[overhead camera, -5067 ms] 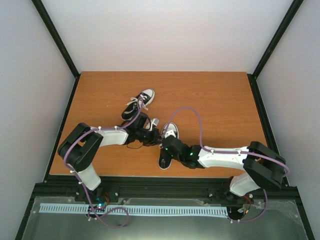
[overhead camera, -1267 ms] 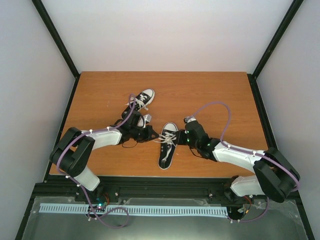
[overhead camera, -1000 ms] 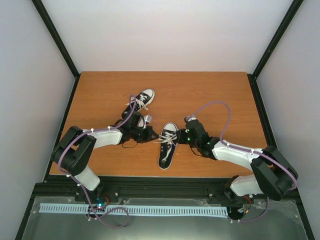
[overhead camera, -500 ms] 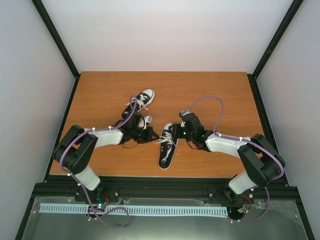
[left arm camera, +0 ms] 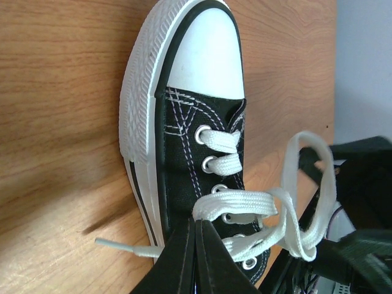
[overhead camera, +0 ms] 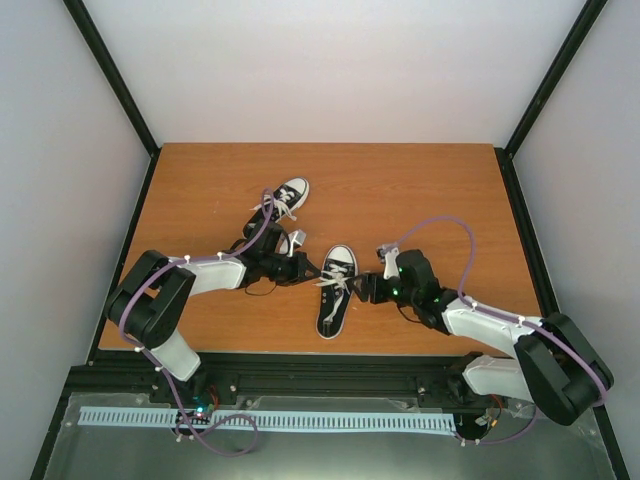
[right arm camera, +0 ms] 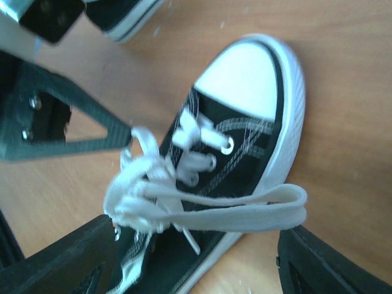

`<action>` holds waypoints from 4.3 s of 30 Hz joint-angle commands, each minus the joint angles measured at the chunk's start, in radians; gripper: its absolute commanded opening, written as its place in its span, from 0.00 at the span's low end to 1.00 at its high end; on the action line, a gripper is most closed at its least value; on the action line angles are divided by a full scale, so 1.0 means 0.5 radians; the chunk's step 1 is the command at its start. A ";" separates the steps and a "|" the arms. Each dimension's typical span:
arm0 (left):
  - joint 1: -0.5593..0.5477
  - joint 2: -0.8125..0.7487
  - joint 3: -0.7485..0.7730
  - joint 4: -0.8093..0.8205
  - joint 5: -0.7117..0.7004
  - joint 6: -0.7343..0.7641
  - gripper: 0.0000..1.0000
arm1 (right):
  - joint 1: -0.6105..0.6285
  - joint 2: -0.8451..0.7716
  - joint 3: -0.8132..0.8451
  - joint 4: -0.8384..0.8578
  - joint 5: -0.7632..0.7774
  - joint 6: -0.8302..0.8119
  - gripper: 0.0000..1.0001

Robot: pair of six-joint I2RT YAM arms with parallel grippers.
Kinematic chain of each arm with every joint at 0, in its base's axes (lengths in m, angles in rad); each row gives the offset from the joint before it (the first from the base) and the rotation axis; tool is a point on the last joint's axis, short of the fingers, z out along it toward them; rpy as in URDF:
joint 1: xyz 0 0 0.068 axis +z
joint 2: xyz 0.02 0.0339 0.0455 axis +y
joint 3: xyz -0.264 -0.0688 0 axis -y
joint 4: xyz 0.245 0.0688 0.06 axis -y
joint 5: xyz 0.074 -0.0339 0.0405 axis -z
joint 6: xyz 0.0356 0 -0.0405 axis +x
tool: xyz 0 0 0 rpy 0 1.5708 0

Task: Tie the shoes
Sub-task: Cross the shoelace with the shoelace.

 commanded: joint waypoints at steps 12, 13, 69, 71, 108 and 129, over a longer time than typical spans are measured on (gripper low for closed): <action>0.019 0.002 0.052 0.058 0.050 0.036 0.01 | -0.013 -0.018 -0.221 0.387 -0.336 -0.094 0.63; 0.019 0.003 0.054 0.059 0.051 0.038 0.01 | -0.013 -0.053 -0.217 0.343 -0.264 -0.072 0.64; 0.019 -0.003 0.134 -0.031 0.101 0.085 0.01 | 0.377 0.264 0.017 0.111 0.344 -0.444 0.22; 0.019 0.004 0.143 -0.031 0.101 0.089 0.01 | 0.377 0.293 0.022 0.111 0.352 -0.444 0.21; -0.005 -0.412 -0.322 0.179 -0.102 0.670 0.69 | 0.374 0.310 -0.025 0.122 0.312 -0.424 0.03; -0.419 -0.241 -0.205 0.262 -0.680 1.301 0.53 | 0.374 0.397 0.014 0.171 0.263 -0.416 0.03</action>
